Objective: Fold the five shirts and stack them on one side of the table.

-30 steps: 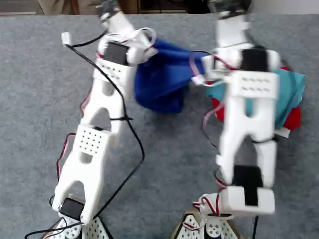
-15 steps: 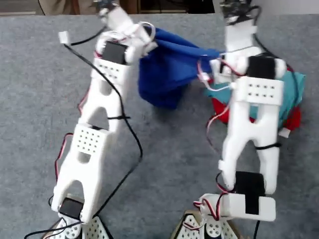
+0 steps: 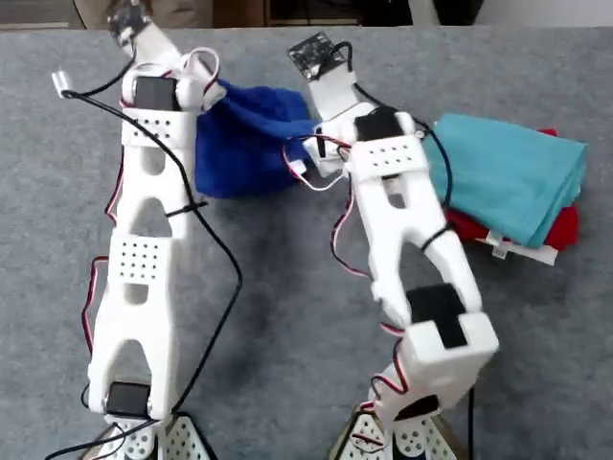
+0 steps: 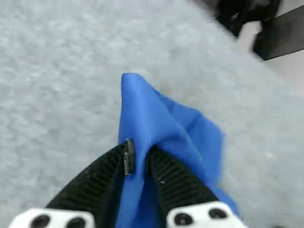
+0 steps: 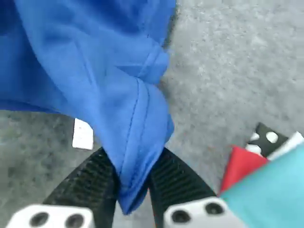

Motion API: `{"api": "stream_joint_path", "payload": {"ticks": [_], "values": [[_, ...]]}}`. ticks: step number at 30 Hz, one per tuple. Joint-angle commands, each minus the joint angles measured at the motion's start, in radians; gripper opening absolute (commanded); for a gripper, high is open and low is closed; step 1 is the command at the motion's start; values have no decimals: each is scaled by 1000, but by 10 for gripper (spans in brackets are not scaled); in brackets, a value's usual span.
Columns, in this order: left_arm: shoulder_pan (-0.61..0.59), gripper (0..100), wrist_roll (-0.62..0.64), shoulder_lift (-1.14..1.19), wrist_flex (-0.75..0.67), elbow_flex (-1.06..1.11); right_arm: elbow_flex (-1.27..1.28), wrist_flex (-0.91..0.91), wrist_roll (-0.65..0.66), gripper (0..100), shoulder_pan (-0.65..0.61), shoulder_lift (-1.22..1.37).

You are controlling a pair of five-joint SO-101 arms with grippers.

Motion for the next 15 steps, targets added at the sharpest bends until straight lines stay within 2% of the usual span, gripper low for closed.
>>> {"api": "stream_joint_path", "payload": {"ticks": [1,4,5,8,12,15], "values": [[-83,94,-26,47,-48,-44,-50,-81,6,2,-16,39],[-149,212,-23,96,-64,-46,-94,-117,6,2,-21,108],[-169,223,-28,107,-69,-46,-110,-120,8,2,-28,133],[-210,224,-57,119,-92,-40,-157,-74,8,40,-41,196],[-233,224,-92,120,-89,-40,-242,91,11,198,-44,209],[-252,224,-100,113,-83,-46,-312,184,81,224,-22,163]]}}
